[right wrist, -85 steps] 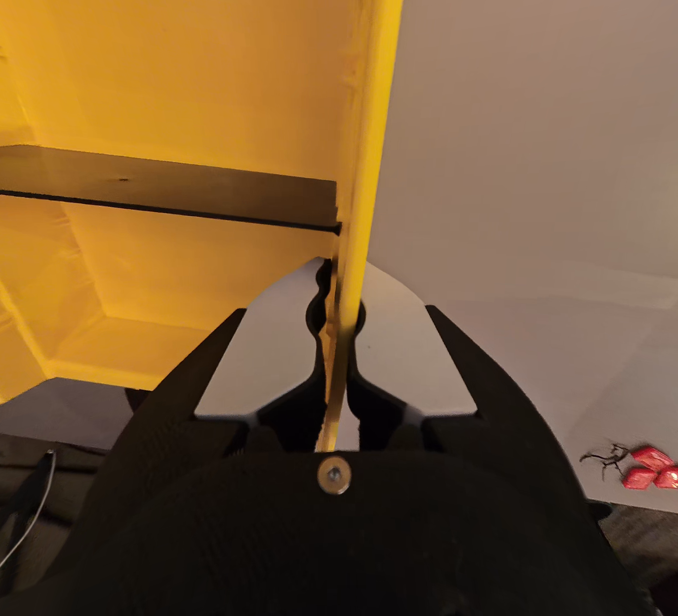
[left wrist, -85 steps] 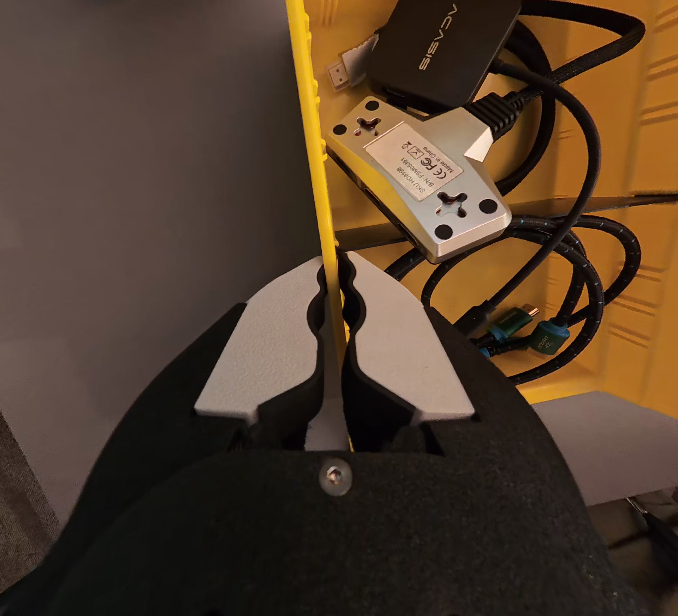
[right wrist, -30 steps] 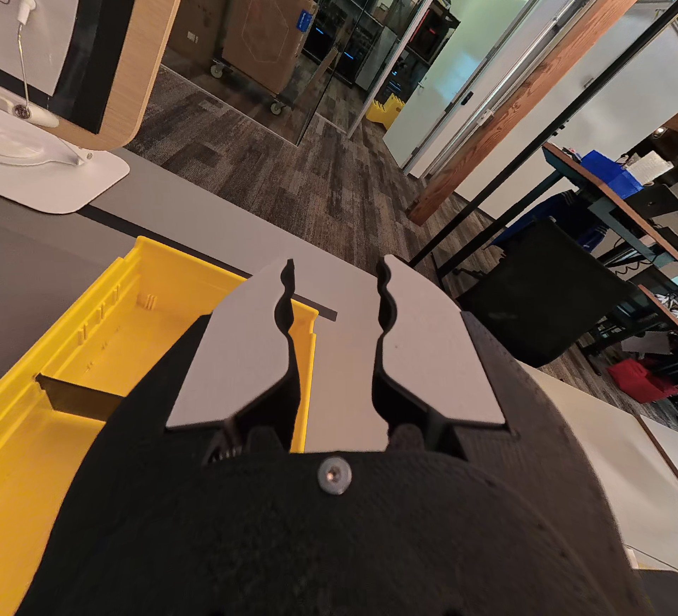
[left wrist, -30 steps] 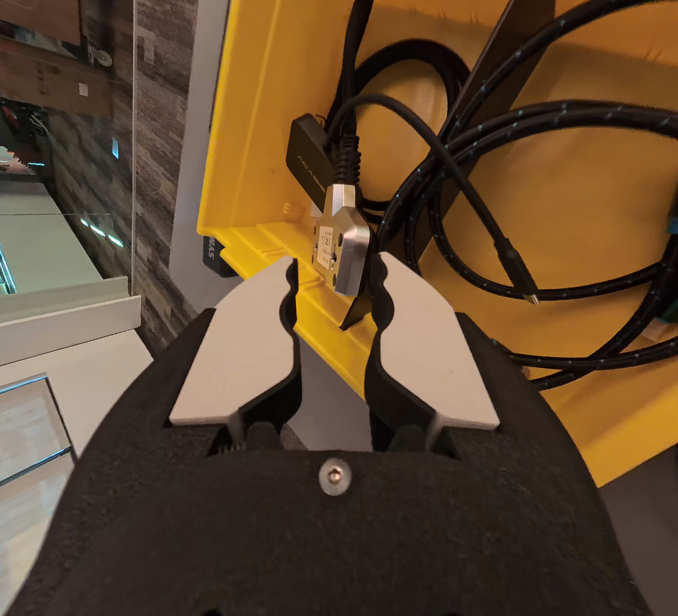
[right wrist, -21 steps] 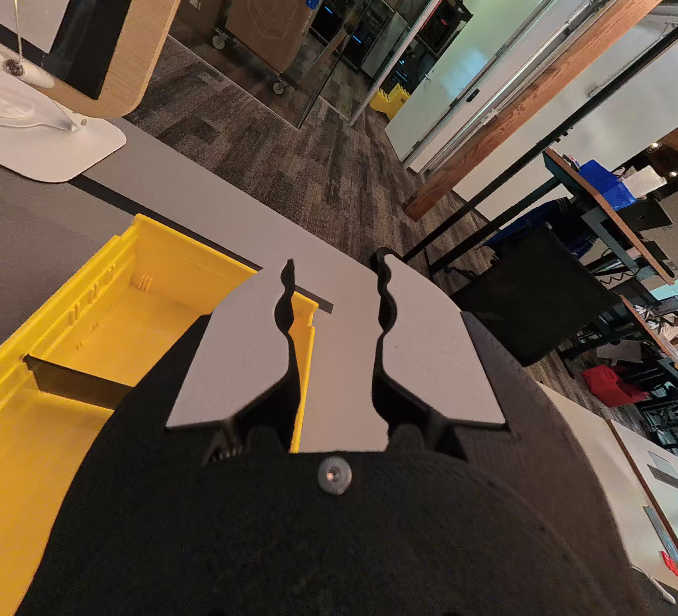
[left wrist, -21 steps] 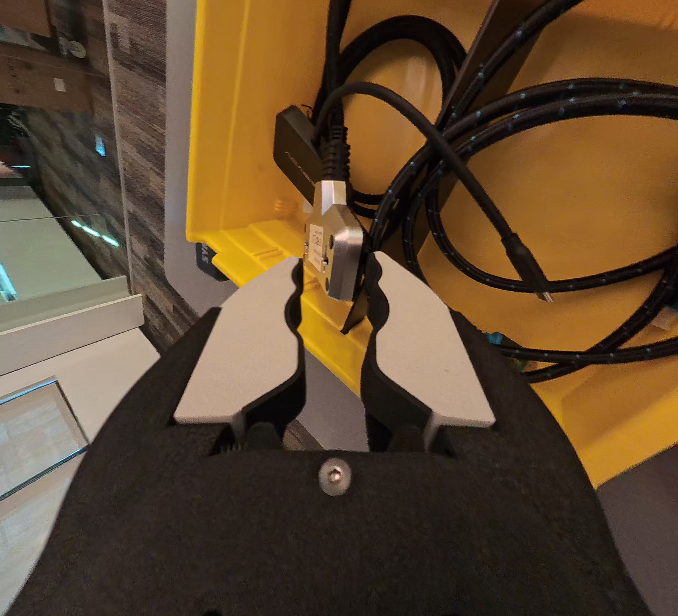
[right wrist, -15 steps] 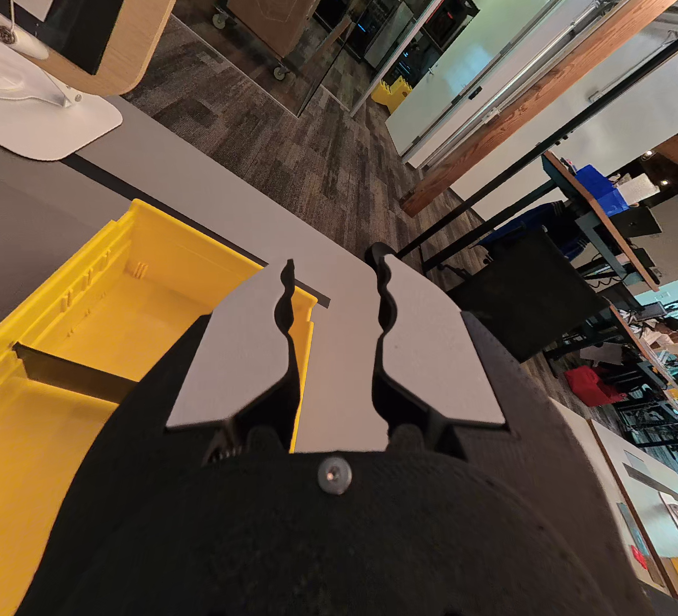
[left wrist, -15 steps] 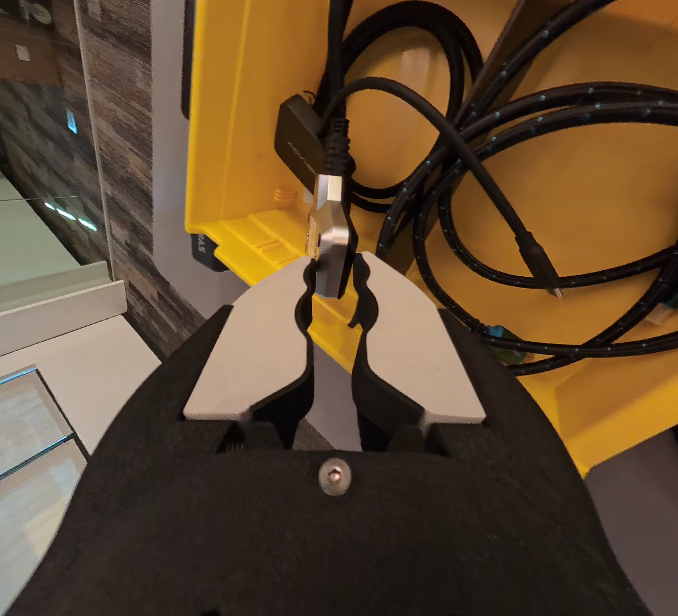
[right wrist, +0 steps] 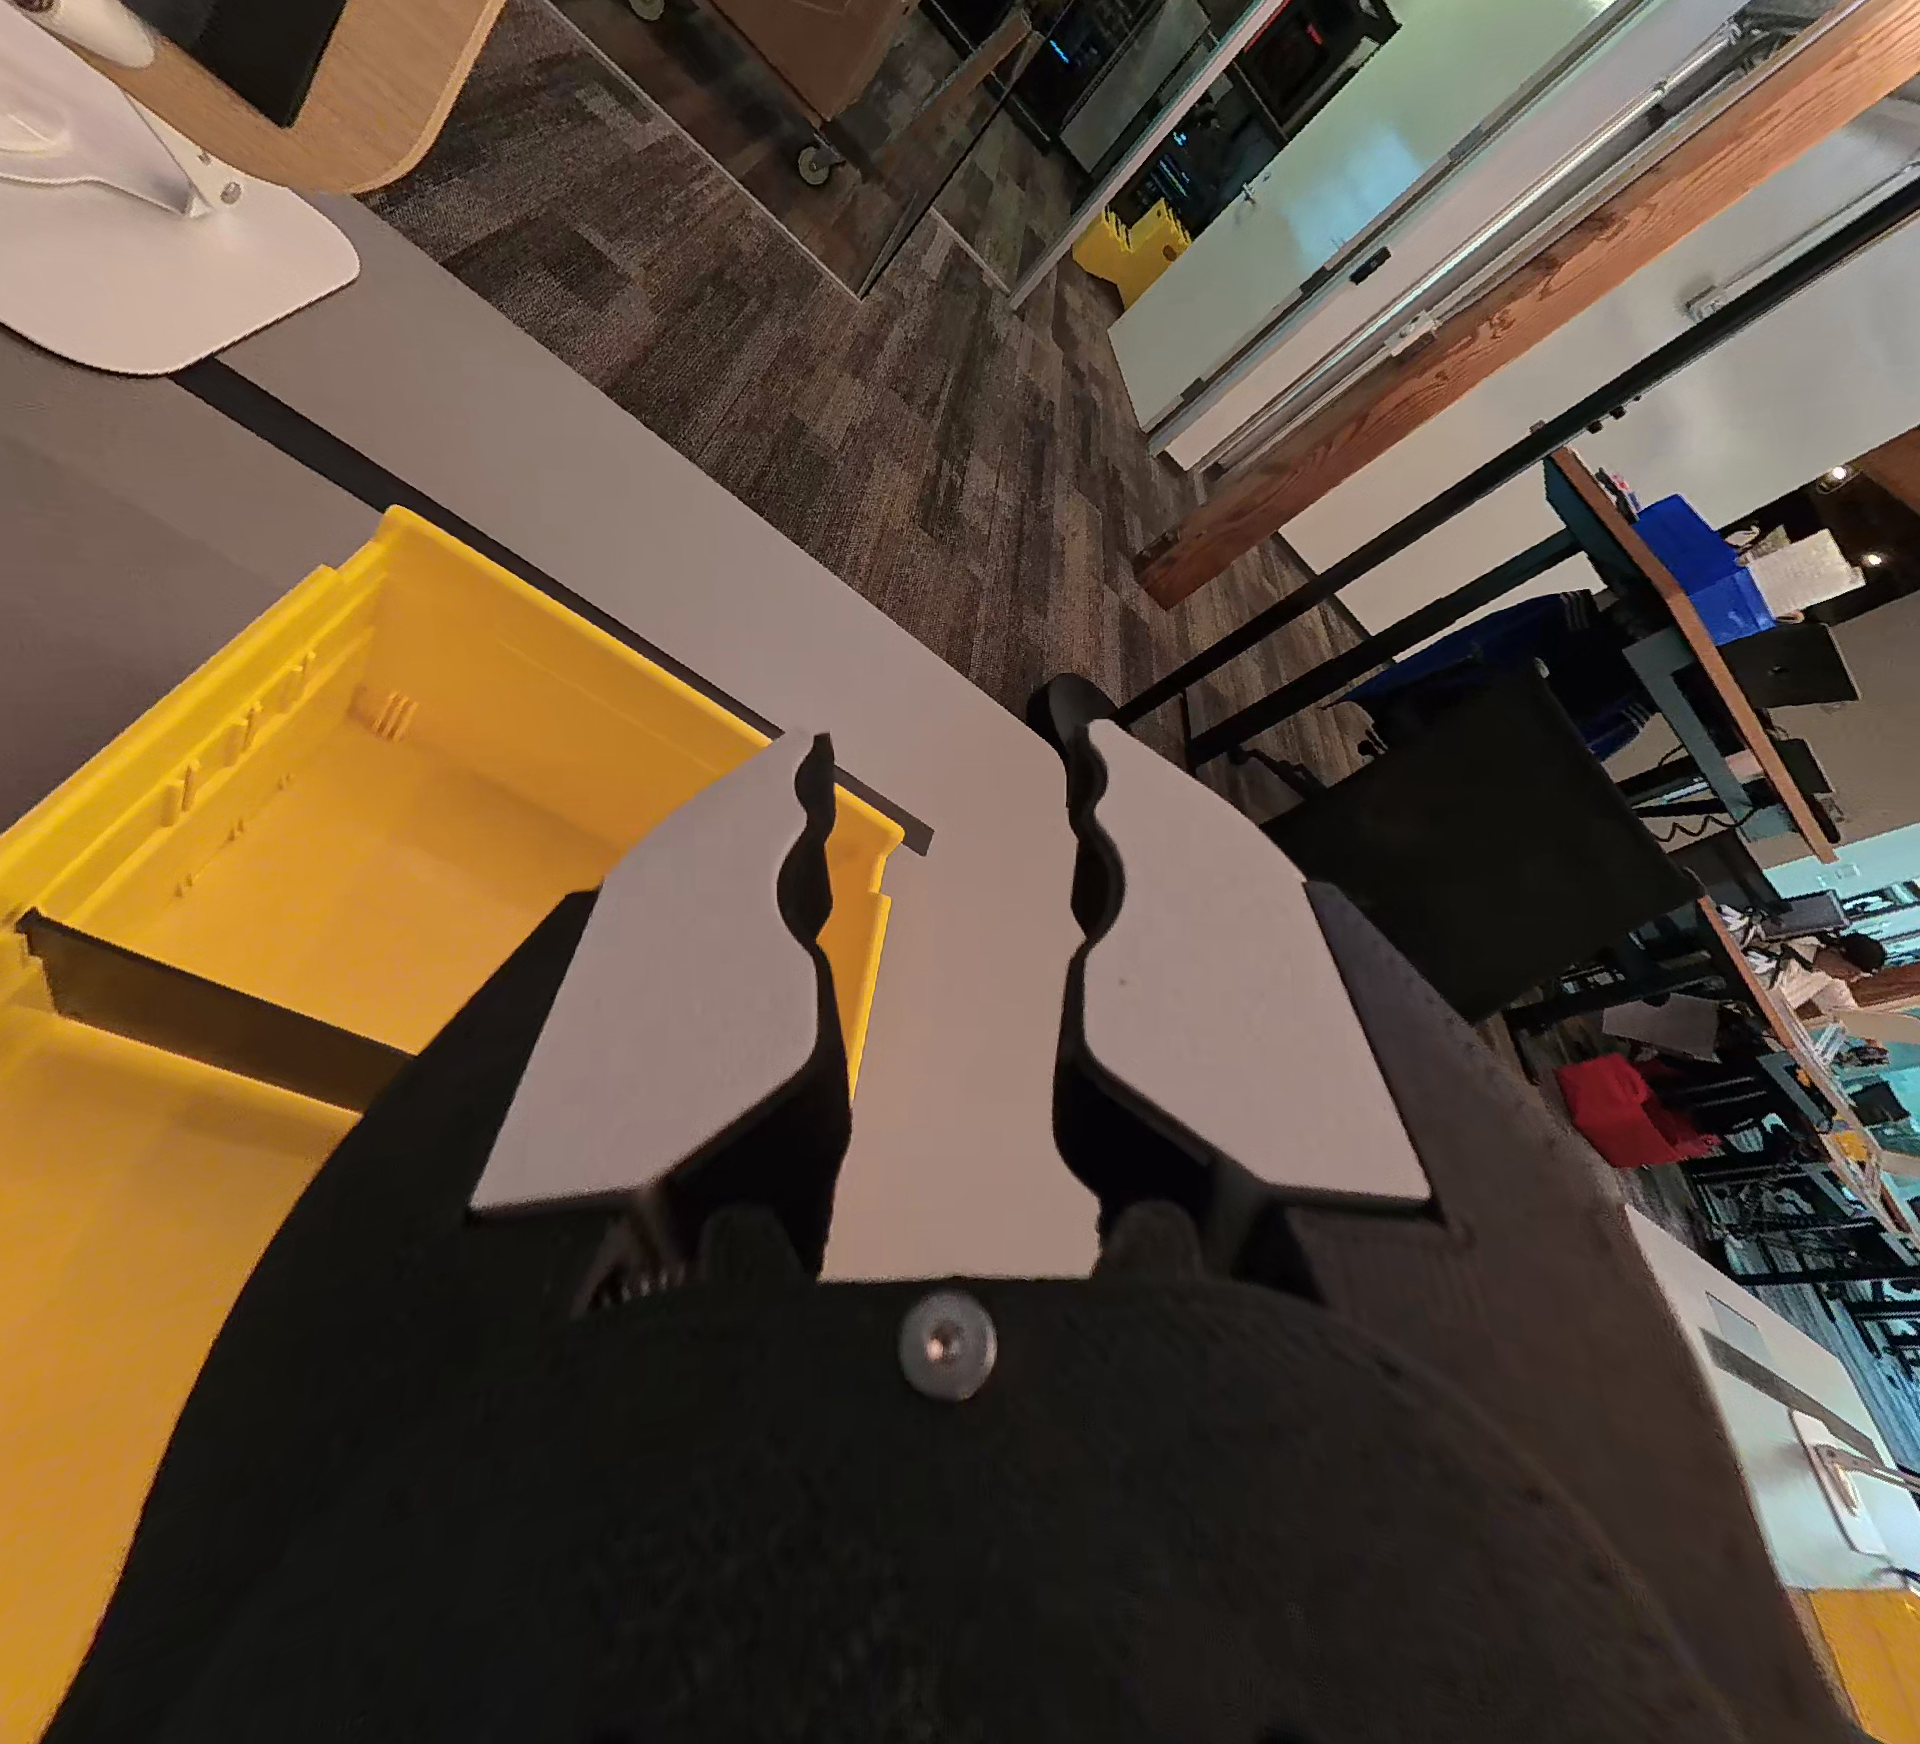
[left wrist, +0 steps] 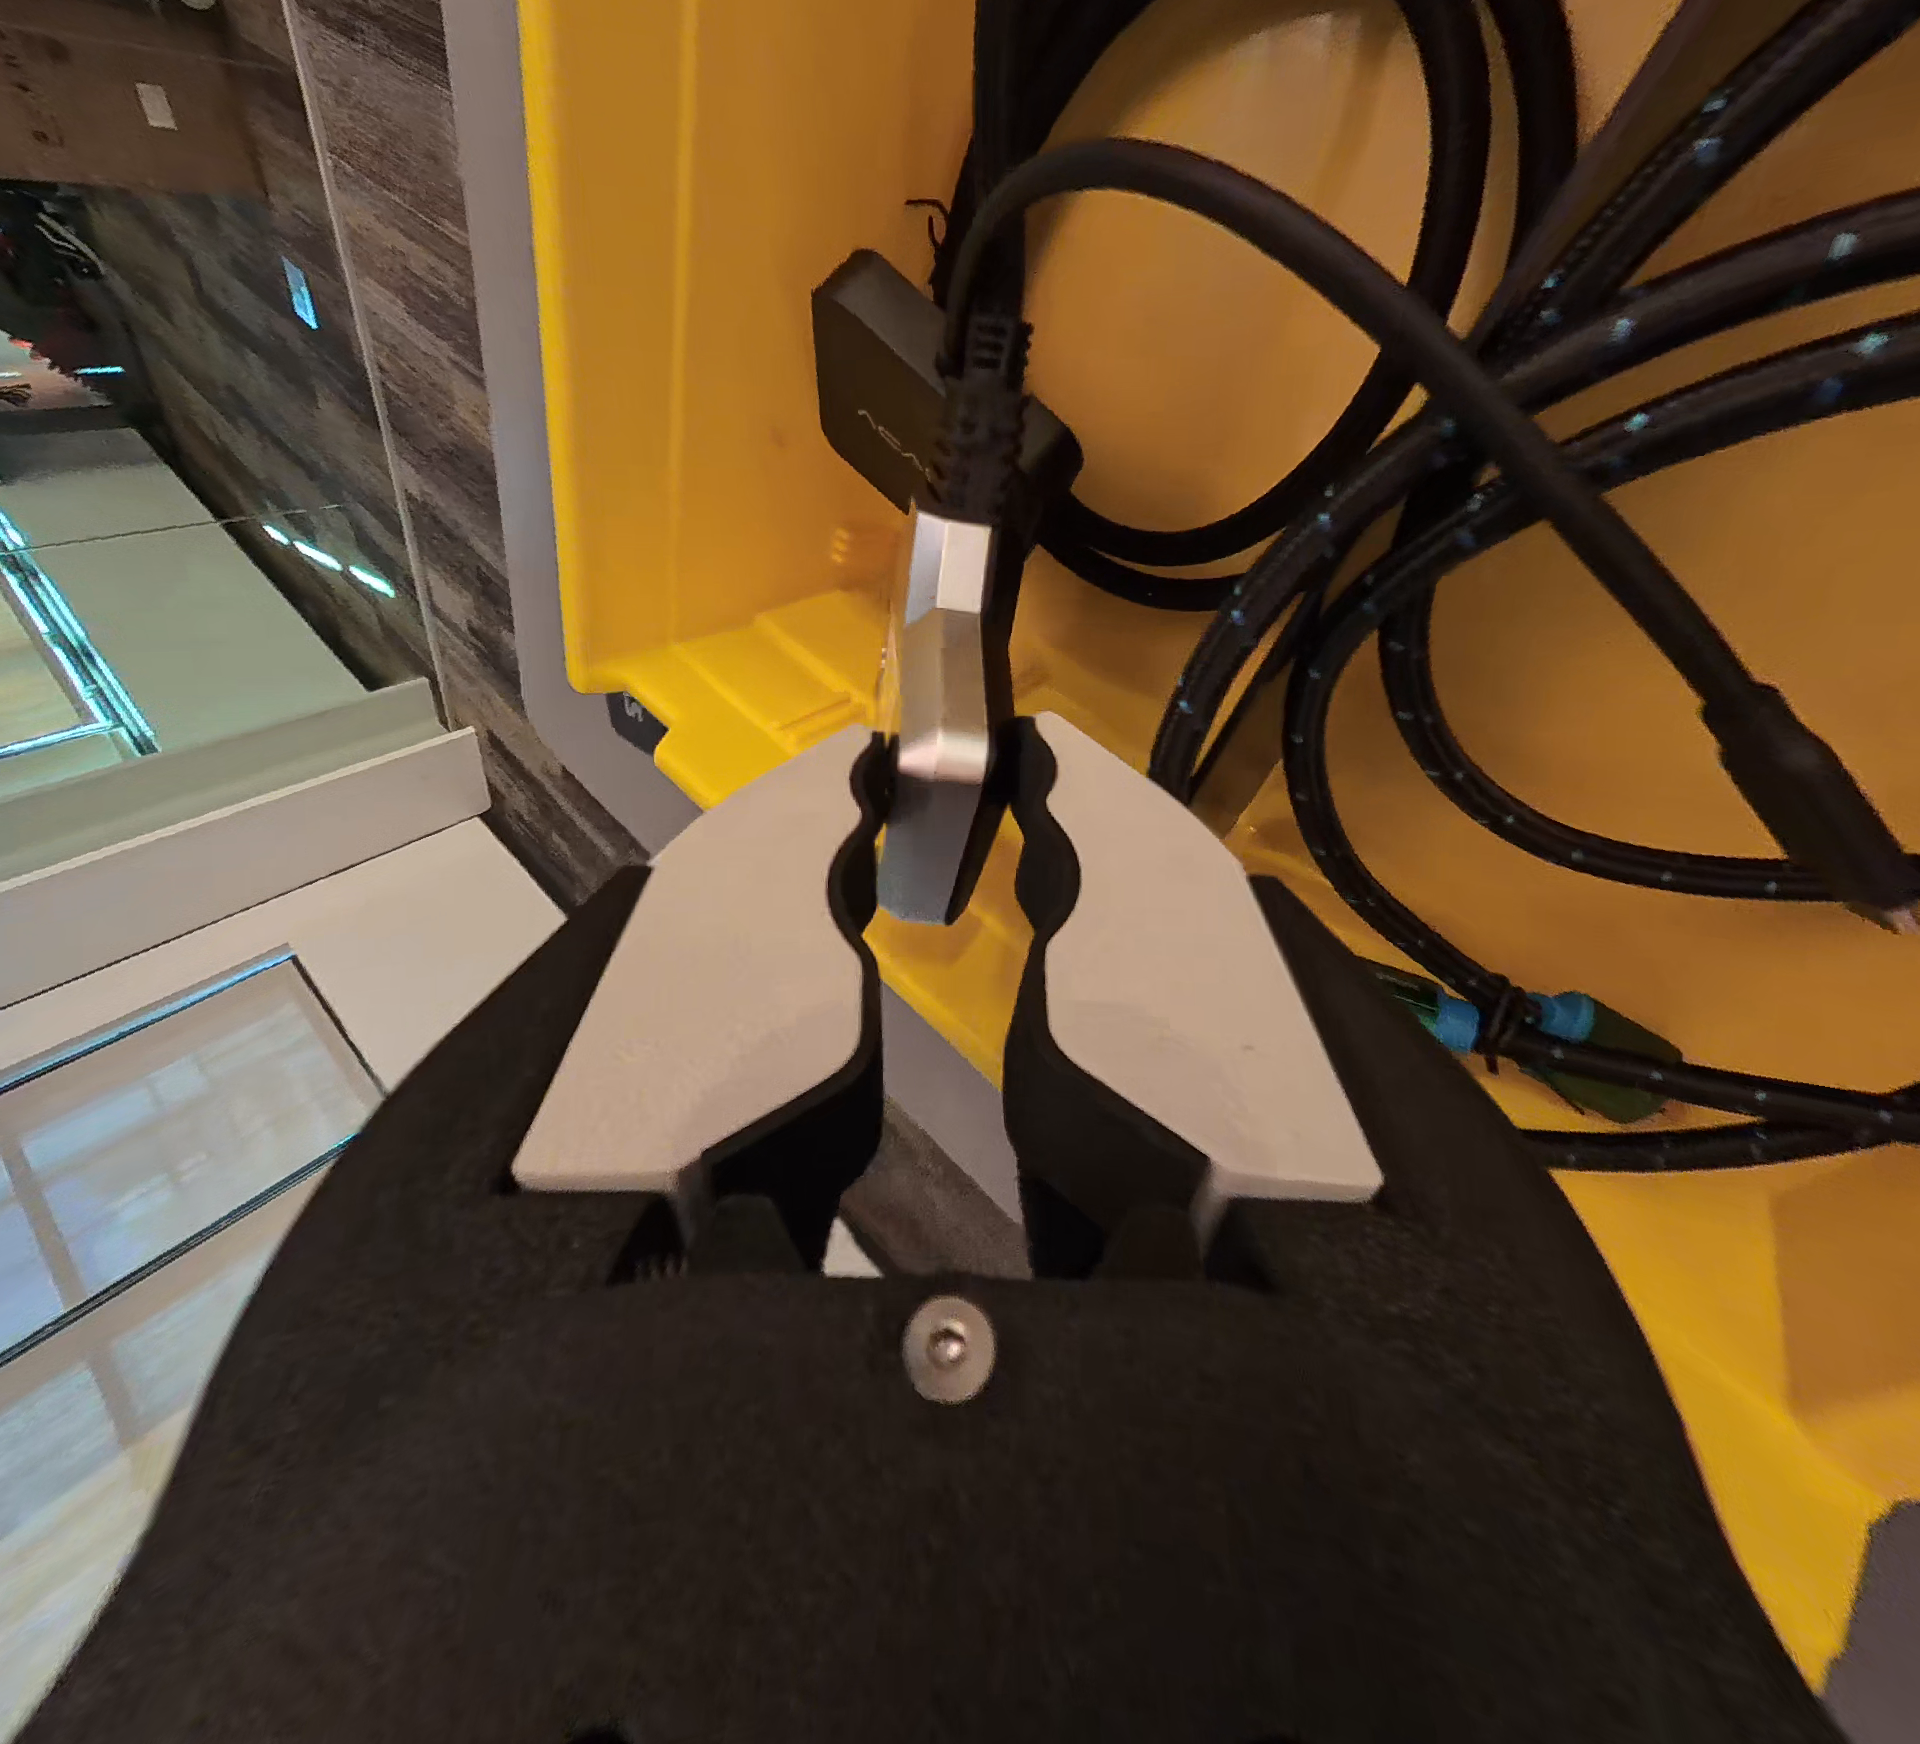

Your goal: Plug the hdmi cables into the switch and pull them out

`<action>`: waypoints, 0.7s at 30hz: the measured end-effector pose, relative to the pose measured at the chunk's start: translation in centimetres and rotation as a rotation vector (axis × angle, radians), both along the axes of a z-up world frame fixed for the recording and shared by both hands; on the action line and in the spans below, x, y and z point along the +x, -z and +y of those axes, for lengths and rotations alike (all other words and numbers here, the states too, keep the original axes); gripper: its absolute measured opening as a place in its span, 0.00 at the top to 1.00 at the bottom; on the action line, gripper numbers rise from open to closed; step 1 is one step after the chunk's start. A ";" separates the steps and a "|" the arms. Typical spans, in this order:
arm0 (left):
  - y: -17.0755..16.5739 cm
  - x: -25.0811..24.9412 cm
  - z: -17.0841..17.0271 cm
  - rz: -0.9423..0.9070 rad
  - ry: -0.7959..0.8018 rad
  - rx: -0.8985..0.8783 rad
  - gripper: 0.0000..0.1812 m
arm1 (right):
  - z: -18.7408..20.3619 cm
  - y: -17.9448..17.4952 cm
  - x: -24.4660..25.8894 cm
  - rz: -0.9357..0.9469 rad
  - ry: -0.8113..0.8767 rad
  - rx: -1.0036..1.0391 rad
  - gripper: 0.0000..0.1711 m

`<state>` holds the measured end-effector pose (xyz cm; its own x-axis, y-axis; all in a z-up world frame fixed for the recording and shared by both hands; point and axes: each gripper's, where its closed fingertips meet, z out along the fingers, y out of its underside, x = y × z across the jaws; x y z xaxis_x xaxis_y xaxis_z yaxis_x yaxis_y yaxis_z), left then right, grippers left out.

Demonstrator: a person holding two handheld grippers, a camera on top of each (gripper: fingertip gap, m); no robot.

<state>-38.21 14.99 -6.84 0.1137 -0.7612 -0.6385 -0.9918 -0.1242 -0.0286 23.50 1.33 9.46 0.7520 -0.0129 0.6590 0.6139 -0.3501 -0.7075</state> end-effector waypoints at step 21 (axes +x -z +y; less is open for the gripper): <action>-15.3 1.6 -4.1 0.104 0.042 0.195 0.89 | 1.2 1.0 -0.7 0.050 -0.043 0.003 0.75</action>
